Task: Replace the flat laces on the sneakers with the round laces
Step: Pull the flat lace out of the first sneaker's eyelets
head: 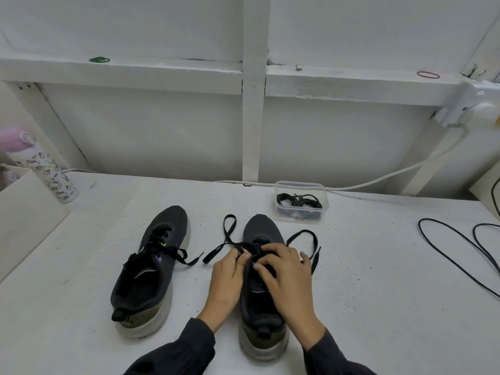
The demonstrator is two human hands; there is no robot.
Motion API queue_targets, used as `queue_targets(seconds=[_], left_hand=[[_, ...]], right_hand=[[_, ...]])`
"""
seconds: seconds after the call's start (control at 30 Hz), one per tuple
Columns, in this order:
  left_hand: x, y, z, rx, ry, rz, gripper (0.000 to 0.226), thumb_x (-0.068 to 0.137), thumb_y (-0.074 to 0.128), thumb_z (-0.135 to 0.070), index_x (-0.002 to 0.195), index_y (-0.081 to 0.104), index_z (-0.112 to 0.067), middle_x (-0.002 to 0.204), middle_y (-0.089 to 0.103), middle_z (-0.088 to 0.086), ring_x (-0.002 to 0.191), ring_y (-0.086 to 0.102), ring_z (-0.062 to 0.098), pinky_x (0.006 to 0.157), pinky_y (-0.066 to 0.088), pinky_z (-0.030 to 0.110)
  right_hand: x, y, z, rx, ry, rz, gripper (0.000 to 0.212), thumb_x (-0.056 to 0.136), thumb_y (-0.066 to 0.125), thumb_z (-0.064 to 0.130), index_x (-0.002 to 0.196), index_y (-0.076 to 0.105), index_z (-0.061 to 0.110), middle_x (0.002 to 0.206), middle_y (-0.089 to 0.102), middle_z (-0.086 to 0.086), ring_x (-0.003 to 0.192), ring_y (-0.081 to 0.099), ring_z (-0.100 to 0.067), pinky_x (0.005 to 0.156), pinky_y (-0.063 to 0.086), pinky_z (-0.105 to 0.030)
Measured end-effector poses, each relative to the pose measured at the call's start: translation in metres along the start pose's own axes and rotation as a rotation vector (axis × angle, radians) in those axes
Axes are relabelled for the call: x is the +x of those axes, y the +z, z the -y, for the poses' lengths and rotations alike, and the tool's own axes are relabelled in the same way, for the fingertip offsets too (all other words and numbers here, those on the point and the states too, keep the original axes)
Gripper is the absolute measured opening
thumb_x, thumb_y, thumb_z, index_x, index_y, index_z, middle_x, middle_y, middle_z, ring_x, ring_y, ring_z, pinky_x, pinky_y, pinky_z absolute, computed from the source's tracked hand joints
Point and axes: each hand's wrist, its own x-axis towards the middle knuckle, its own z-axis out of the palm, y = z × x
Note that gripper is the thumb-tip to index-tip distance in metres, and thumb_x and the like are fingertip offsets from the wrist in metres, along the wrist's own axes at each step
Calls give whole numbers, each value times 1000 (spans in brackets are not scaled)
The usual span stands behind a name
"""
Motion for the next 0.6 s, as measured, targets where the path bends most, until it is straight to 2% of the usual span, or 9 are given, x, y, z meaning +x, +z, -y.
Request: queue_targets(seconds=[0.07,0.17,0.27,0.33,0.4,0.47,0.6], left_hand=[[0,0,0,1,3,12,25,101,48,-22,79,56,-13,67,58,-3,61,49,8,60,43,33],[1,1,0,-33,-15,18,24,100,50,-22,80,57,-12,69,60,-1,63,50,9,61,44,31],[0,1,-1,-124,-60,4,18,96,57,-24,83,63,-13,74,65,2,68,55,9,65,49,33],[-1,1,0,-204,-88,-7,14,94,59,-24,83,66,-19,74,68,-3,72,59,10,71,52,35],[-3,1,-1,-271,-109,-3,13,94,59,-23,84,67,-19,75,70,-6,74,62,8,72,52,30],[-4,1,-2,-304,-117,-5,14,93,60,-23,83,68,-18,75,71,-5,73,62,8,70,51,27],[-6,0,-2,-308,-151,-36,17,93,61,-21,78,66,-19,69,69,-7,69,61,7,65,50,21]], right_hand=[[0,0,1,-10,0,1,24,89,51,44,87,72,33,117,57,23,114,48,-7,113,14,-47],[2,-3,1,-9,-35,3,13,90,62,37,87,73,30,115,58,21,113,50,-8,114,10,-44],[8,-17,2,-63,-86,88,10,89,65,35,95,71,29,113,60,19,110,52,-9,111,24,-37],[13,-26,5,-123,-113,176,21,86,67,34,106,63,30,113,59,17,108,52,-10,95,34,-29],[19,-32,10,-195,-128,226,32,85,67,29,115,55,31,115,59,15,107,52,-11,83,38,-28],[25,-35,13,-240,-153,232,39,84,66,27,120,52,34,117,60,15,108,53,-12,82,41,-30],[31,-36,17,-292,-207,268,29,86,63,34,115,62,36,114,61,13,110,52,-12,79,40,-30]])
